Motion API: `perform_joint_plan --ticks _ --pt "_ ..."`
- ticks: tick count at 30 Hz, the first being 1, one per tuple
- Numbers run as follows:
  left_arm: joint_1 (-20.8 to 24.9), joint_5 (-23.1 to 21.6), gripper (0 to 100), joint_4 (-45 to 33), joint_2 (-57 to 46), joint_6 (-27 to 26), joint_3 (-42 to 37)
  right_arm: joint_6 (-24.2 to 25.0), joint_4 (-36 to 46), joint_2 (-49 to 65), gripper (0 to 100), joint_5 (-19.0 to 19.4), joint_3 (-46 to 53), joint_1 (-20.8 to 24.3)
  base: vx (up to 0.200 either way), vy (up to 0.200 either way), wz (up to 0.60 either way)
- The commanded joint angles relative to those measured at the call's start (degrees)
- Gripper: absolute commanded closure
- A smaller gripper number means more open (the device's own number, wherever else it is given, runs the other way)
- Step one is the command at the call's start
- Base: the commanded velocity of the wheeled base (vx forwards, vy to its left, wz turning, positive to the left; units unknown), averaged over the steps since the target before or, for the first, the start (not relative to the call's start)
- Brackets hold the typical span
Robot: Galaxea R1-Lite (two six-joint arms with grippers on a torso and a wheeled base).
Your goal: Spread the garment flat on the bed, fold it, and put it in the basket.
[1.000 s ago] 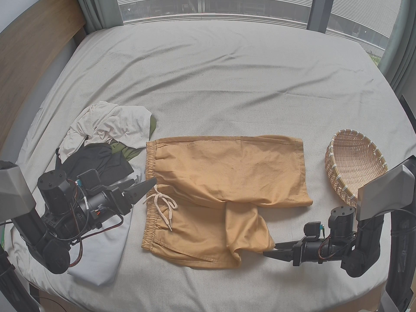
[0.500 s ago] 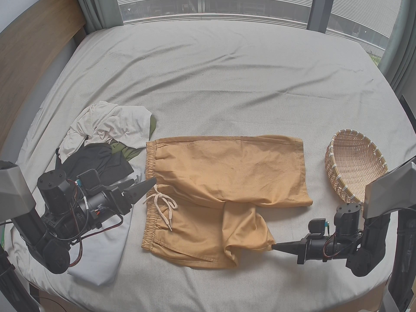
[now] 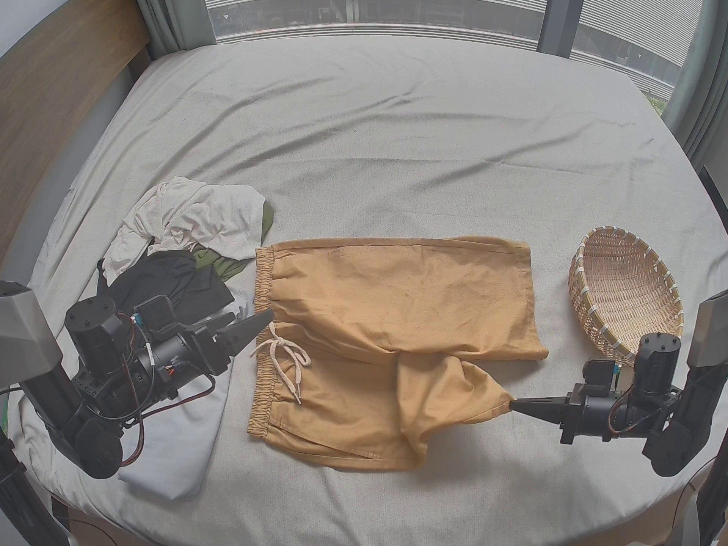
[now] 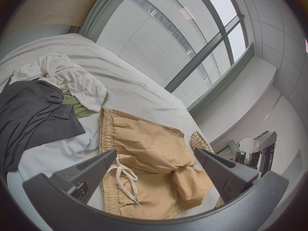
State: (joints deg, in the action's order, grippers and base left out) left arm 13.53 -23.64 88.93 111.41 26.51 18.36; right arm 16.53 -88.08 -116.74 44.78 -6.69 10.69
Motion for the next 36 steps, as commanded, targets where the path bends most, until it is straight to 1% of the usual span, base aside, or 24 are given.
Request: perform_joint_plan --ticks 1,8,13,23,30,36 --pt "0.00 -0.01 0 0.01 0.12 0.03 0.01 -0.01 -0.08 3.45 100 0.75 0.28 -2.25 0.000 0.000 0.00" --pt "0.00 -0.01 0 0.01 0.04 0.03 0.01 -0.01 -0.08 3.80 100 1.28 -0.16 -4.28 0.000 0.000 0.00" --pt "0.00 -0.01 0 0.01 0.12 0.03 -0.08 -0.01 0.01 5.73 100 3.21 0.36 -3.84 0.000 0.000 0.00" --pt "0.00 -0.01 0 0.01 0.04 0.03 -0.17 -0.01 0.01 7.40 100 3.21 0.54 -4.36 0.000 0.000 0.00" --pt "0.00 -0.01 0 0.01 0.04 0.03 -0.08 0.34 0.01 4.68 100 3.12 -3.33 -8.67 0.000 0.000 0.00" --pt "0.09 -0.01 0 0.01 0.21 0.03 0.01 1.75 0.01 4.06 100 3.21 -4.38 -9.99 0.000 0.000 0.00"
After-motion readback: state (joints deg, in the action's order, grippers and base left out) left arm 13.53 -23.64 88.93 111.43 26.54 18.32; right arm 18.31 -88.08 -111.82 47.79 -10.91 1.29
